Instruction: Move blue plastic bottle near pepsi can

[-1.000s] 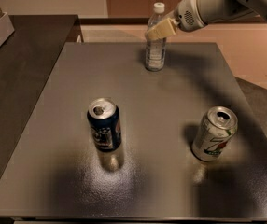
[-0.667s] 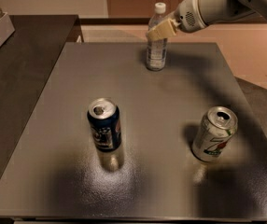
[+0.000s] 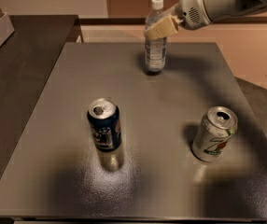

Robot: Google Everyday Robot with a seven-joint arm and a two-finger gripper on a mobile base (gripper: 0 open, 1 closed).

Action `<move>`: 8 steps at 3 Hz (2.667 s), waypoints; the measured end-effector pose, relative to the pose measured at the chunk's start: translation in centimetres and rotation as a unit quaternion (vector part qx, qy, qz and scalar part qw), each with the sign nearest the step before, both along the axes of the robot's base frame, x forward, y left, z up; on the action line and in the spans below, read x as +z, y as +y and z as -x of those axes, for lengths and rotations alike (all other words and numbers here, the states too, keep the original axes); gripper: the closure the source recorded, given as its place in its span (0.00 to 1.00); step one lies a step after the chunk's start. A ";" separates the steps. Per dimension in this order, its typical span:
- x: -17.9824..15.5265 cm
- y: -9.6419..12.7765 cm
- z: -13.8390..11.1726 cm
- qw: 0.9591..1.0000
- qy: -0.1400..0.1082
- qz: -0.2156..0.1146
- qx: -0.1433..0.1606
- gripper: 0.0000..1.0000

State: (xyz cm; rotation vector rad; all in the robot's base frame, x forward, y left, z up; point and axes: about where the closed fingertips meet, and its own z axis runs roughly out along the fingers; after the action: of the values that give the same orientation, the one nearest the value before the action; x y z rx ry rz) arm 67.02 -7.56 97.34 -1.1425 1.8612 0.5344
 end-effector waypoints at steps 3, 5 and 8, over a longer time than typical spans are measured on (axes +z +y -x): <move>1.6 3.0 8.1 0.999 0.003 -0.018 0.044 1.00; -0.1 4.6 12.9 0.998 0.023 -0.022 0.047 1.00; -0.1 6.4 18.0 0.998 0.017 -0.011 0.066 1.00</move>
Offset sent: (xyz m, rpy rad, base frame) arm -0.0914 0.0262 0.0236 0.0481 -0.0066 0.1029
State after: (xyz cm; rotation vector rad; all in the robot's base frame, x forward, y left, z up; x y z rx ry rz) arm 48.99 -1.17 97.19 -1.2541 1.8139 0.6508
